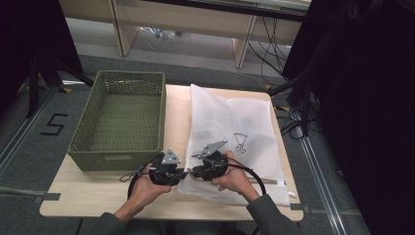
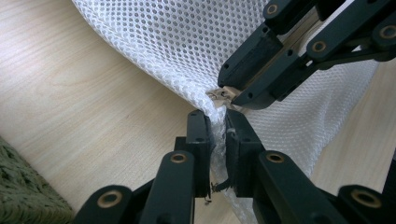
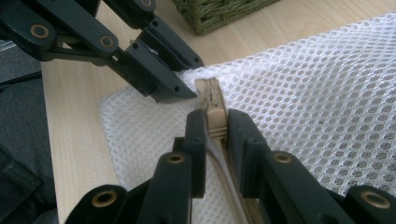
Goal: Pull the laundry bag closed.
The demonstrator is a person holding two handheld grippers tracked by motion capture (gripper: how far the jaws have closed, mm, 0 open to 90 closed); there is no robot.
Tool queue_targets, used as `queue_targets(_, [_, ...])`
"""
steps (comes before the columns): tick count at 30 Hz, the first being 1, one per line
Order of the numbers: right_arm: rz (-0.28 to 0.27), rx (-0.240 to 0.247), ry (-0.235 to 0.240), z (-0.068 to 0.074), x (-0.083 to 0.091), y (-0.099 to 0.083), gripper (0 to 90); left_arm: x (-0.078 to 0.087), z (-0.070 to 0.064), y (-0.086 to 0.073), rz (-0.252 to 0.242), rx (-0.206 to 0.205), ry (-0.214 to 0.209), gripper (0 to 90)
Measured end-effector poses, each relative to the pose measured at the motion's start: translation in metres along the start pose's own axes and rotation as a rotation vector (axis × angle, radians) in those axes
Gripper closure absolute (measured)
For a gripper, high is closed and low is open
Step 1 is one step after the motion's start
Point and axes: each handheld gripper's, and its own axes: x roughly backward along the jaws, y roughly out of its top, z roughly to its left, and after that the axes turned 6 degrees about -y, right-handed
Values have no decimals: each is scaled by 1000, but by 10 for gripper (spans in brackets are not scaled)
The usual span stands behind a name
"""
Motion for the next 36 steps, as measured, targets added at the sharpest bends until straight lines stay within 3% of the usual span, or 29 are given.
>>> queue_targets(4, [13, 3, 4, 0, -1, 0, 811, 0, -1, 1, 4, -12, -4, 806])
queue_targets(8, [9, 13, 3, 0, -1, 0, 815, 1, 1, 1, 2, 2, -17, 800])
queue_targets(11, [17, -5, 1, 1, 1, 0, 815, 2, 5, 1, -11, 67, -55, 745])
queue_targets(13, [20, 0, -3, 1, 1, 0, 816, 2, 6, 0, -11, 78, -58, 739])
queue_targets(15, [24, -2, -9, 2, 1, 0, 816, 2, 10, -1, -26, 164, -77, 724])
queue_targets(17, [31, 21, -20, 1, 1, 0, 816, 1, 13, -2, -39, 207, -95, 720])
queue_targets(27, [41, -7, -16, 4, -3, 0, 812, 0, 14, -1, -46, 207, -81, 808])
queue_targets(30, [43, 4, -17, 3, -5, -1, 787, 1, 11, 0, -49, 185, -72, 820])
queue_targets(31, [45, 0, -14, 3, -5, -1, 778, 2, 9, 2, -43, 153, -67, 822])
queue_targets(34, [42, 0, -10, 2, -5, -2, 770, 2, 8, 3, -49, 141, -73, 829])
queue_targets(35, [45, 30, -15, -1, -5, -3, 769, 2, 8, 3, -49, 139, -75, 829])
queue_targets(36, [36, 4, -4, 2, -5, -2, 769, 2, 8, 4, -48, 137, -77, 830])
